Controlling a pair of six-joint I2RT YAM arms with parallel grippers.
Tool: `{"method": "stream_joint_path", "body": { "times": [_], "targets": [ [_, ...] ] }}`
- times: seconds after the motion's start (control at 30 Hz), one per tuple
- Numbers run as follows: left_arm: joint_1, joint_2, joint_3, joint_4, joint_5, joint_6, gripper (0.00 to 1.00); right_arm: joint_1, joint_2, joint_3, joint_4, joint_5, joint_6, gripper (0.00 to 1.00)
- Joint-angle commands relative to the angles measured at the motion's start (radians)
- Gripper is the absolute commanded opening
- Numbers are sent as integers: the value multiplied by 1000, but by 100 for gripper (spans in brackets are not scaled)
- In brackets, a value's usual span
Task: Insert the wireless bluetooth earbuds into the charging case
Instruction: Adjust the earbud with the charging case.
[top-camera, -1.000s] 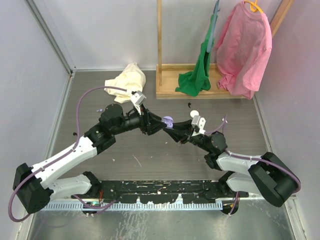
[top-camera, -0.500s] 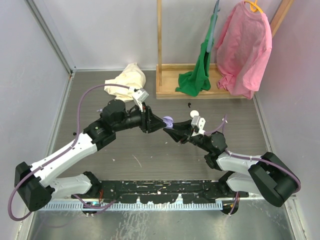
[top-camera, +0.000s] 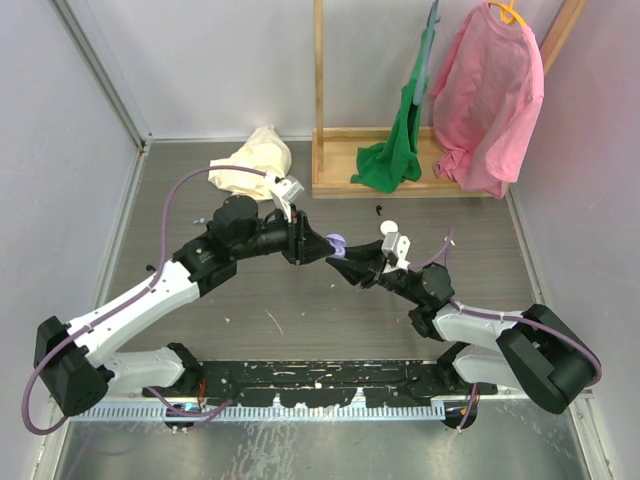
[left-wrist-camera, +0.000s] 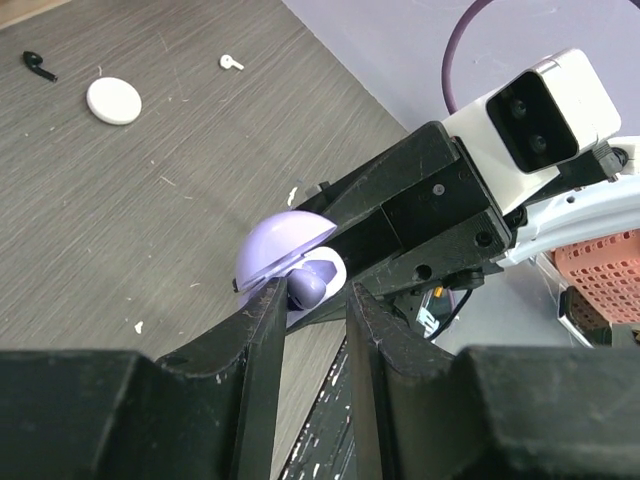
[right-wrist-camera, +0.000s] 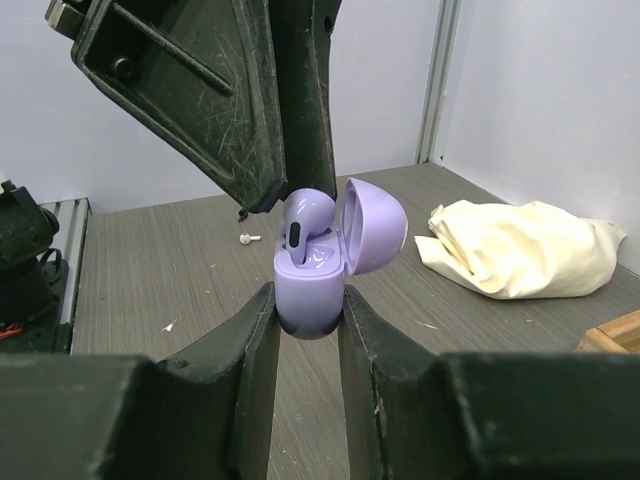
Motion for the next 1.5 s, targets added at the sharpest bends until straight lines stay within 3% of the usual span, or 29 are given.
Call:
{"method": "stream_joint_path", "body": {
  "times": [0.0, 0.77, 1.47],
  "targets": [
    [-5, 7, 56, 40, 58, 24, 31, 6, -23, 24, 51, -22, -6, 1],
    [-5, 44, 91, 50, 208, 102, 43, 6, -28, 50, 33, -91, 15, 1],
    [-4, 15, 82, 85, 184, 126, 64, 5, -23, 64, 11, -102, 39, 1]
  ]
}}
